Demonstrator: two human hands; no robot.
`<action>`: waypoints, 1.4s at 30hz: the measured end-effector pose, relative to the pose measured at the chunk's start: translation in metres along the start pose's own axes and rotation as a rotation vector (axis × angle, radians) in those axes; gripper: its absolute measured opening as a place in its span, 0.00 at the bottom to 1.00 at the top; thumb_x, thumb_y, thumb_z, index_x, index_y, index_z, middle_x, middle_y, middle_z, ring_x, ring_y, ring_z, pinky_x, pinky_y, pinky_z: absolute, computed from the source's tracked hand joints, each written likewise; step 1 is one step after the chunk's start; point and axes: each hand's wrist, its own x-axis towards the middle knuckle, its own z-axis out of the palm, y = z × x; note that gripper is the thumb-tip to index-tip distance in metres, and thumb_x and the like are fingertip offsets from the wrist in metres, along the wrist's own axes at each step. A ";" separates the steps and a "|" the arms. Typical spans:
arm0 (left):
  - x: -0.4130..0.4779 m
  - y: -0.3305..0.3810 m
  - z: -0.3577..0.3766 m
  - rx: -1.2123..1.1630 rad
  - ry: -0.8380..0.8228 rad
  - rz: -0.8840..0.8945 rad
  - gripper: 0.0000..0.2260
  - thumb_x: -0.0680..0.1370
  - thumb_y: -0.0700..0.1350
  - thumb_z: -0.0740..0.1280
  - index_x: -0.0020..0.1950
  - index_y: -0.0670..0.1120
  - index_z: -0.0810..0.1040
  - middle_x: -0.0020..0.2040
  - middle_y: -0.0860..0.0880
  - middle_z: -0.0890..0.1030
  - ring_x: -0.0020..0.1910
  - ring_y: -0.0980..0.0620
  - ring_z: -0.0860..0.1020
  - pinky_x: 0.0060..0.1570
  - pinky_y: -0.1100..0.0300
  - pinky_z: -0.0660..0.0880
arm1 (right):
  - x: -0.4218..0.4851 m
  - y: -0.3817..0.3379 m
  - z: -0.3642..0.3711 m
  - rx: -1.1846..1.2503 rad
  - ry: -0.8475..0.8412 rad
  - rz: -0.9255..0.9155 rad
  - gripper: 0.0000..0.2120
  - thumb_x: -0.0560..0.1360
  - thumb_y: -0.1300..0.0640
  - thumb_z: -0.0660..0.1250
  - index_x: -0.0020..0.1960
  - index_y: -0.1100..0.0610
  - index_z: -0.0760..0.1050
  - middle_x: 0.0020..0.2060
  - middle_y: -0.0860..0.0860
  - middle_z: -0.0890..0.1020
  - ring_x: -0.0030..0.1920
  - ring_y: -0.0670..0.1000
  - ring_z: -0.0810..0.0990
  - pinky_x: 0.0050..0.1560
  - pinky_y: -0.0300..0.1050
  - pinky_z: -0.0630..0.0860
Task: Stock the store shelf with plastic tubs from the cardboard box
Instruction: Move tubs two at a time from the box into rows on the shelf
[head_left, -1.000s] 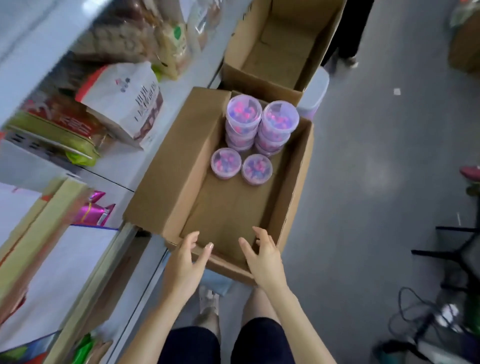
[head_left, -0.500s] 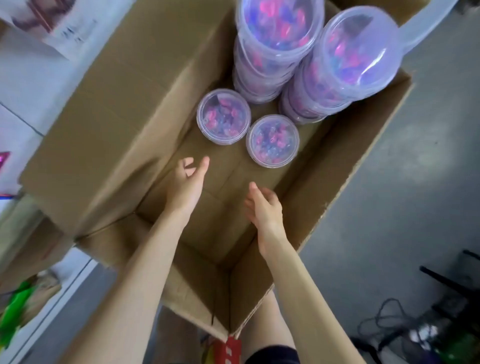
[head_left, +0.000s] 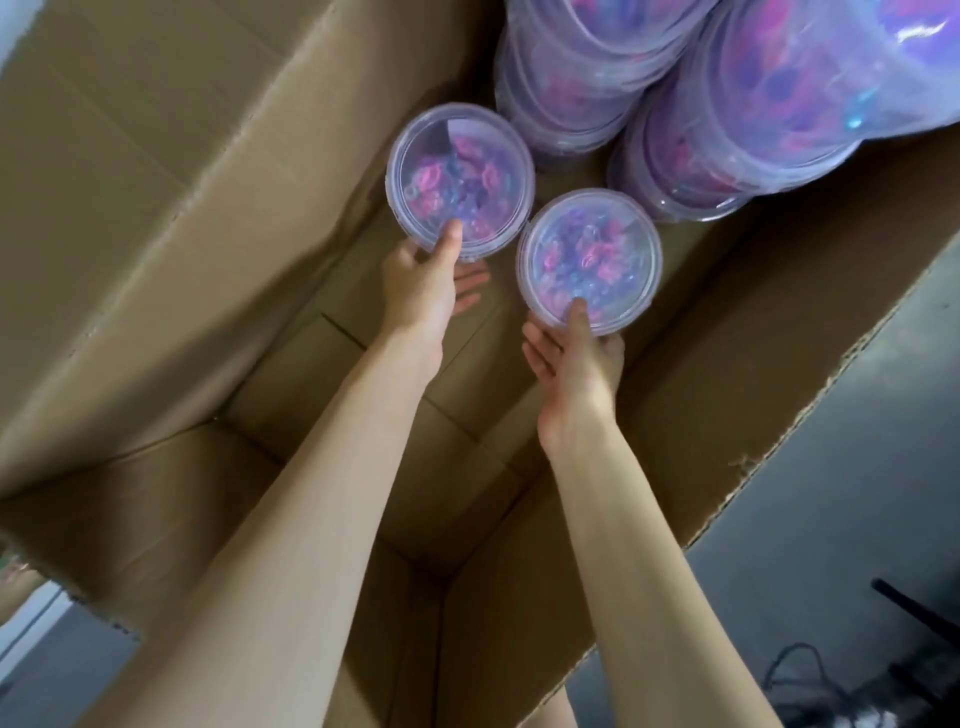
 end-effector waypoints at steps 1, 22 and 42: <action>-0.002 0.000 0.000 -0.022 0.001 0.014 0.12 0.79 0.49 0.63 0.60 0.45 0.72 0.46 0.44 0.84 0.41 0.51 0.84 0.42 0.59 0.81 | 0.000 0.001 0.000 0.006 0.013 -0.021 0.16 0.78 0.53 0.62 0.64 0.55 0.65 0.47 0.57 0.83 0.37 0.48 0.83 0.46 0.42 0.80; -0.305 0.066 -0.223 -0.118 -0.069 0.390 0.09 0.78 0.43 0.63 0.53 0.40 0.79 0.37 0.40 0.84 0.34 0.46 0.83 0.33 0.62 0.78 | -0.328 0.023 -0.051 -0.072 -0.139 -0.478 0.12 0.77 0.55 0.63 0.59 0.59 0.74 0.28 0.52 0.78 0.30 0.48 0.76 0.44 0.43 0.77; -0.645 0.184 -0.547 -0.603 0.359 0.985 0.11 0.68 0.45 0.66 0.43 0.40 0.83 0.30 0.35 0.80 0.25 0.44 0.79 0.24 0.61 0.74 | -0.773 0.050 0.066 -0.064 -1.067 -0.777 0.11 0.67 0.53 0.67 0.46 0.56 0.73 0.27 0.52 0.79 0.24 0.47 0.78 0.25 0.34 0.72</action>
